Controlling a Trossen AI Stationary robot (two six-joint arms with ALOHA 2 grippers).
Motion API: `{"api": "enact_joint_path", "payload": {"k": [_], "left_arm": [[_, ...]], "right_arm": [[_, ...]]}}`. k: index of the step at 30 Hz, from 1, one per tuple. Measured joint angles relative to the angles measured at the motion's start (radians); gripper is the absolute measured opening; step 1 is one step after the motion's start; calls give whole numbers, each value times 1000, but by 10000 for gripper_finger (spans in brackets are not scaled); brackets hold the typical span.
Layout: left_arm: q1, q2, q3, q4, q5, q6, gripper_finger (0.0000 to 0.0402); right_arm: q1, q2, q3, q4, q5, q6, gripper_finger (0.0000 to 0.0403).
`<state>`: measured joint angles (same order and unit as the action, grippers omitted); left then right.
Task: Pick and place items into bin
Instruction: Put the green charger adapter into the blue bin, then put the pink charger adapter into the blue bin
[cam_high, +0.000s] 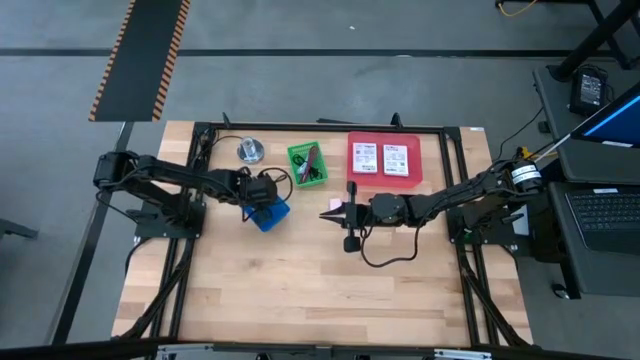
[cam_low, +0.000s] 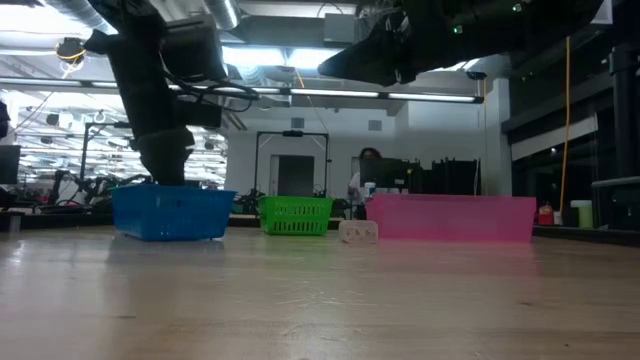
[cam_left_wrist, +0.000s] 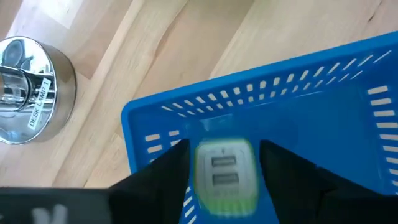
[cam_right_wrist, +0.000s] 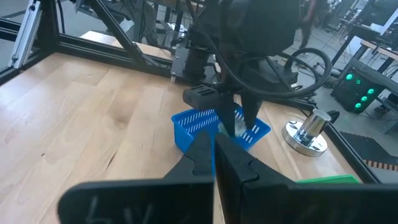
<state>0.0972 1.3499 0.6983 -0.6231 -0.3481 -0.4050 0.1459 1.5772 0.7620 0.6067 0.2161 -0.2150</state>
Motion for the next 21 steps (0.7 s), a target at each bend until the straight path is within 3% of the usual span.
{"api": "enact_joint_path", "payload": {"k": [6, 21], "left_arm": [[4, 0, 0, 1, 1, -1, 211], [-26, -14, 0, 97, 58, 140, 184]], "right_arm": [[0, 0, 0, -6, 0, 0, 0], [0, 0, 0, -8, 1, 1, 0]]}}
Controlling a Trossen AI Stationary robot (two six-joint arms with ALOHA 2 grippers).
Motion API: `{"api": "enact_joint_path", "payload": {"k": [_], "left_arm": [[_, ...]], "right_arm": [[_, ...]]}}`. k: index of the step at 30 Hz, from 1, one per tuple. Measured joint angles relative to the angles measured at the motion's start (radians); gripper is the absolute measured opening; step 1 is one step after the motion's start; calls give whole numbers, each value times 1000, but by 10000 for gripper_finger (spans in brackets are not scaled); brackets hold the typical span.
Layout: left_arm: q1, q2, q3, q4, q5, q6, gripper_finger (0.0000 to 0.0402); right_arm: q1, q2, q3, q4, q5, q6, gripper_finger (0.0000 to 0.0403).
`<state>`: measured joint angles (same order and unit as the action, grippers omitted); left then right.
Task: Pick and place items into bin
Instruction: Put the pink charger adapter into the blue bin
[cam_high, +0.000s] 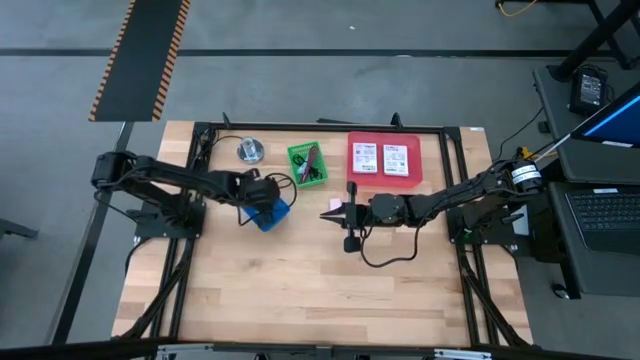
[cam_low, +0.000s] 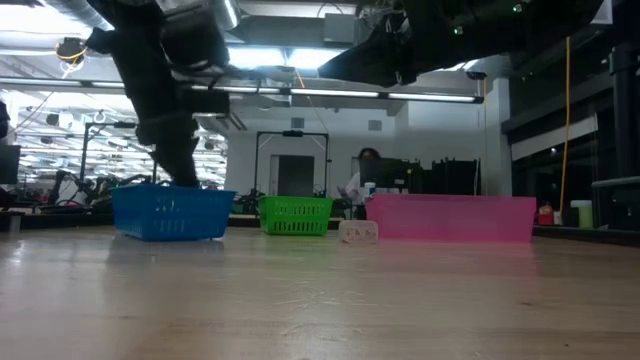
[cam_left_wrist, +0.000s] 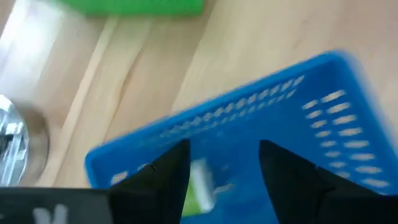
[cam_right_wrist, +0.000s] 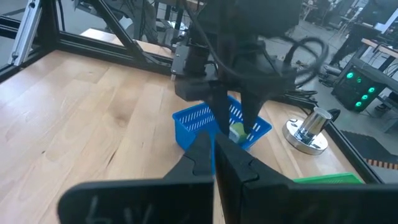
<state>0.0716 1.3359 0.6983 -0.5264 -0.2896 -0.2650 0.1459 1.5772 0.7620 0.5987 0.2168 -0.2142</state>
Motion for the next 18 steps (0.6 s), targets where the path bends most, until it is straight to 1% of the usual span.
{"api": "enact_joint_path", "payload": {"k": [5, 8, 11, 15, 18], "left_arm": [[-20, -73, 0, 53, 12, 77, 172], [-31, -139, 0, 84, 11, 119, 166], [-49, -203, -5, 144, 11, 165, 161], [-79, -267, -37, 267, 13, 230, 155], [-108, -298, -65, 336, 21, 251, 150]], "right_arm": [[0, 0, 0, 2, 1, 10, 1], [0, 0, 3, -2, 1, 38, 16], [0, 0, 7, -1, 1, 57, 52], [0, 0, 8, -22, 1, 59, 116], [0, 0, 8, -52, 2, 90, 161]]}}
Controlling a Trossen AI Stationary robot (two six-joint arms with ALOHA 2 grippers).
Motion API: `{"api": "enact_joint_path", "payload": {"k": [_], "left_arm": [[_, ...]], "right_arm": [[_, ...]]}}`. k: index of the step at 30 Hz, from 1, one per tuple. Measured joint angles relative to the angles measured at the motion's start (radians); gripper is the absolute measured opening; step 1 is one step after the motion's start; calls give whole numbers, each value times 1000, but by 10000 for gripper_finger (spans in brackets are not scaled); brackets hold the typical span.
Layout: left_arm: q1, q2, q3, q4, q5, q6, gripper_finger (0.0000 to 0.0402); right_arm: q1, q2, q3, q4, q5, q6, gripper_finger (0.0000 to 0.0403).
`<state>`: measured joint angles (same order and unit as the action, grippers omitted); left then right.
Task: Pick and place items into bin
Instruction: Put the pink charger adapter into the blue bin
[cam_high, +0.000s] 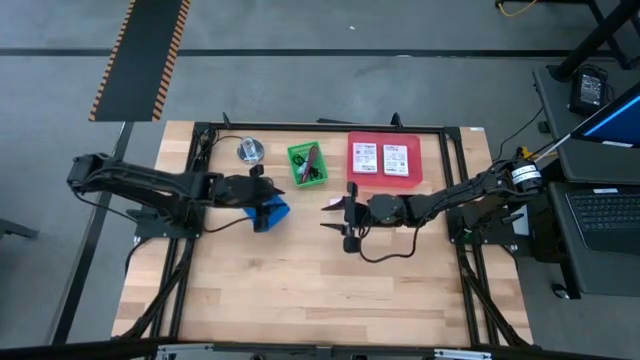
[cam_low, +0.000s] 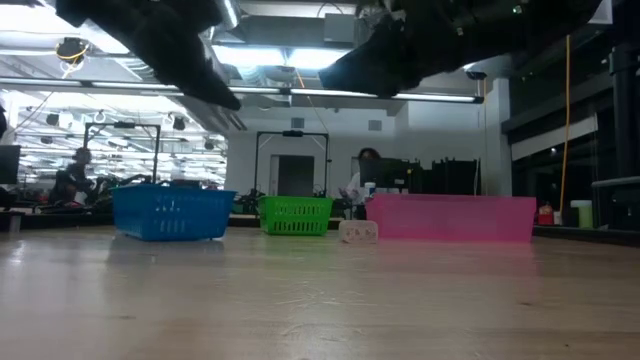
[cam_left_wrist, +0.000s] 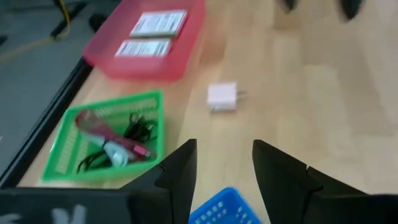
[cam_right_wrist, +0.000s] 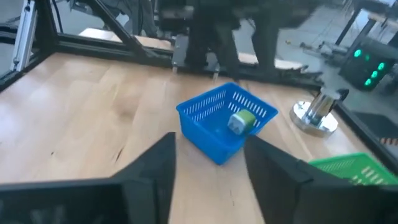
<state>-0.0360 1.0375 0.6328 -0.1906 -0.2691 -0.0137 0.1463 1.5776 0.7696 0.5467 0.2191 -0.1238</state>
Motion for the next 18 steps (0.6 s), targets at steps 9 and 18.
{"api": "enact_joint_path", "payload": {"k": [9, 18], "left_arm": [[-80, -27, -54, 94, 1, -11, 143], [-141, -13, -55, 121, 2, -7, 143]], "right_arm": [[0, 0, 49, -222, 34, 45, 241], [-17, 0, 305, -805, 76, 148, 253]]}}
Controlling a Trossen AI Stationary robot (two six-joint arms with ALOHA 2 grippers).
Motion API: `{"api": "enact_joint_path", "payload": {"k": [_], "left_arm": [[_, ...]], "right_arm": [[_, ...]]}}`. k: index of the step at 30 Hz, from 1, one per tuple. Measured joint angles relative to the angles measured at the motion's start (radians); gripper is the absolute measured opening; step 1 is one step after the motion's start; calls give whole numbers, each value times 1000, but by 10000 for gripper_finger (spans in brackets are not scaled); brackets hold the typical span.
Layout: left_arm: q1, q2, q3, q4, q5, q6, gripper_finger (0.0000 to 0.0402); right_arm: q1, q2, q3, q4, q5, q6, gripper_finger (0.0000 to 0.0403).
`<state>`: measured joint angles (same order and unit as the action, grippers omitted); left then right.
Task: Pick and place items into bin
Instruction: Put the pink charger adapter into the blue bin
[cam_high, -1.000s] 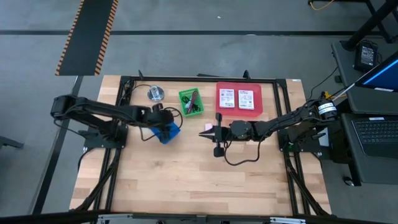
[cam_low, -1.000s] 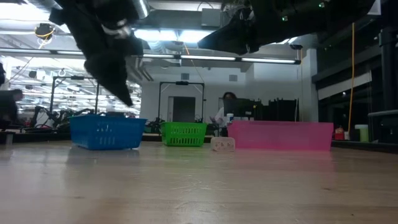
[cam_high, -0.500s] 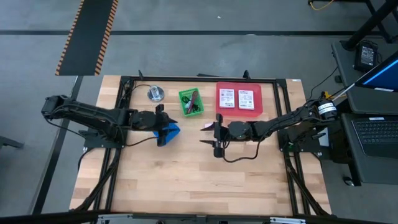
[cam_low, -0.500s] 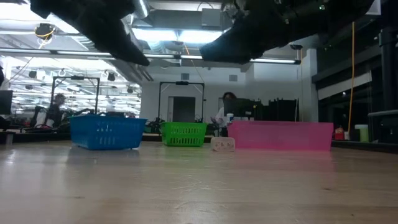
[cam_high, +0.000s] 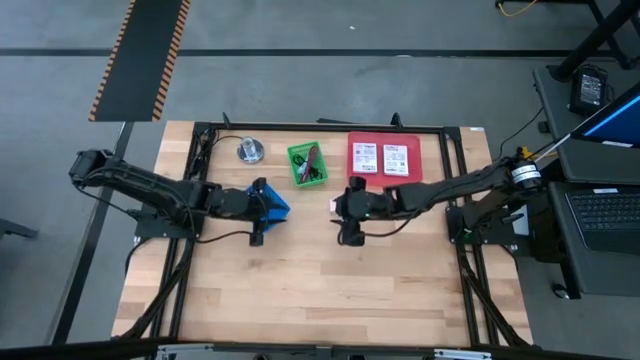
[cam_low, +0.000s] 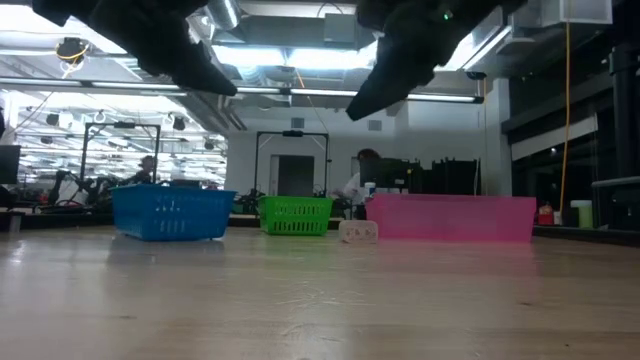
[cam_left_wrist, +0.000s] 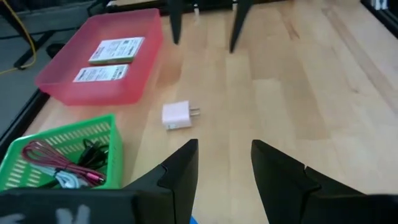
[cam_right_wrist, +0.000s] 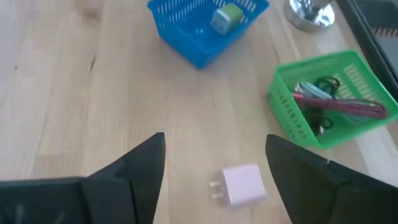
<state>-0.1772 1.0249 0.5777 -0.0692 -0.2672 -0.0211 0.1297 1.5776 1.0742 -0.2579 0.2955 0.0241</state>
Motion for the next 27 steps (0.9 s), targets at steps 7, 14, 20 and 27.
{"api": "enact_joint_path", "payload": {"k": [7, 14, 20, 27], "left_arm": [[-29, 9, 0, -2, 0, 24, 143], [-38, 8, 0, -1, 0, 24, 143], [-38, 8, 0, 0, 0, 19, 143], [-38, 8, 0, -1, 0, 7, 143]], "right_arm": [[-4, 0, 61, -177, -1, 78, 253], [-4, 0, 61, -215, 13, 297, 253], [-4, 30, 61, -210, 28, 517, 253], [-12, 149, 98, -202, 25, 661, 253]]}}
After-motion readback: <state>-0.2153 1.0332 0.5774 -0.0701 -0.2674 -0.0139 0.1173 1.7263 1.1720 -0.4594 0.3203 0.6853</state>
